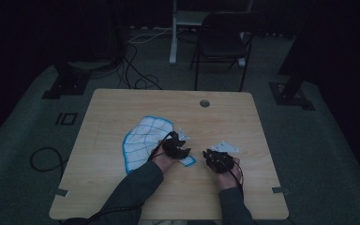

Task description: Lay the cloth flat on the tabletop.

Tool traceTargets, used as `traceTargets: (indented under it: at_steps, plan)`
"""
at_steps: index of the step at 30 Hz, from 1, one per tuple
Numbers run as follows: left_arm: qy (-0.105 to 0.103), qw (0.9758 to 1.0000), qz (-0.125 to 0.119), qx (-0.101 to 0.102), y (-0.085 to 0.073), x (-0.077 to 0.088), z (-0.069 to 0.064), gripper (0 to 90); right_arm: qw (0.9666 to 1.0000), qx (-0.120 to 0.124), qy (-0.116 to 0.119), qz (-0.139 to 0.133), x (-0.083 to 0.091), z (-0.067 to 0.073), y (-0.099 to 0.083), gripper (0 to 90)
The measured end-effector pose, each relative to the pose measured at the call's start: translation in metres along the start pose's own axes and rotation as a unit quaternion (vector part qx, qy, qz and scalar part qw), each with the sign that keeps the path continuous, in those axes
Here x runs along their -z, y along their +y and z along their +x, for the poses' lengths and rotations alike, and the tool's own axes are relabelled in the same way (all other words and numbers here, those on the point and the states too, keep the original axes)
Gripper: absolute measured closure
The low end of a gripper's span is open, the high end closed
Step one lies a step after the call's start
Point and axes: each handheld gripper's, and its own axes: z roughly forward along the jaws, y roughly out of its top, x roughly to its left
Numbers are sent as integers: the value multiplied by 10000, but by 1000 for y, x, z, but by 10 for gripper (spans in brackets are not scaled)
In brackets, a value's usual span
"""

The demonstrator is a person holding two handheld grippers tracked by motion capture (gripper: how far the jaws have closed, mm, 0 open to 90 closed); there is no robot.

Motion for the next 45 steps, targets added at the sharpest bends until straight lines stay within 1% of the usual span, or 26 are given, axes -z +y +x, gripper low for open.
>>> traceTargets:
  at_steps: [1,2,3,4,5,6,7,8,11,15,18,20,22,23,25,27,28,29,32,34,36,39,41,44,45]
  plan:
    - [6,10000,39,-24,-1,-1,-1,562,10000,-9,-5,0,0,0,0,765]
    - [8,10000,21,-20,-2,-1,-2,582,10000,-16,-9,-6,0,-1,0,765]
    - [-9,10000,15,16,-2,-1,-2,582,10000,-16,-9,-6,0,-1,0,765]
    - [-12,10000,28,38,-2,0,-3,622,10000,-16,-9,-6,0,-1,0,765]
    - [7,10000,56,22,-2,1,-4,687,10000,-16,-12,-8,0,-2,0,765]
    - [13,10000,77,11,-2,1,-4,785,10000,-25,-22,-8,0,-2,0,767]
    - [25,9999,104,-2,-2,2,-4,785,10000,-25,-22,-8,0,-2,0,767]
    - [16,10000,88,-10,-3,4,-5,829,10000,-39,-33,-10,1,-2,0,769]
    - [-40,10000,-53,45,-5,13,-4,841,10000,-46,-34,-13,1,-3,0,771]
    - [-52,9994,-334,57,-6,32,-3,847,10000,-42,-24,0,-1,-2,0,773]
    - [-41,9989,-458,57,-8,46,-2,849,10000,-1,0,-8,-2,1,2,774]
    - [-58,9982,-584,132,-12,56,1,850,10000,26,19,-21,-3,2,3,775]
    - [-33,9970,-741,235,-16,67,3,851,10000,40,26,-29,-3,3,4,776]
    - [-13,9967,-777,246,-17,73,5,851,10000,43,32,-28,-3,4,4,776]
    - [27,9952,-927,324,-21,83,8,852,10000,65,40,-31,-3,5,5,778]
    - [62,9941,-1016,374,-26,95,12,852,9999,77,52,-43,-4,5,6,779]
    - [76,9925,-1123,482,-30,102,16,852,9999,82,50,-43,-4,6,6,780]
    - [83,9917,-1158,547,-33,106,18,852,9999,80,65,-38,-4,6,6,780]
    - [218,9883,-1299,771,-44,123,30,851,9999,103,74,-39,-5,8,7,783]
    - [328,9858,-1349,946,-55,132,40,851,9999,117,90,-37,-6,9,8,783]
    - [396,9842,-1340,1089,-65,136,49,851,9998,139,107,-26,-7,11,9,783]
    - [540,9818,-1234,1335,-84,140,62,851,9997,186,146,-45,-9,15,13,783]
    - [657,9793,-1141,1535,-100,140,72,850,9995,261,185,-71,-11,18,17,783]
    - [730,9775,-986,1715,-119,137,82,850,9991,316,265,-87,-15,25,22,783]
    - [742,9774,-947,1739,-124,136,83,850,9989,353,301,-78,-17,28,24,783]
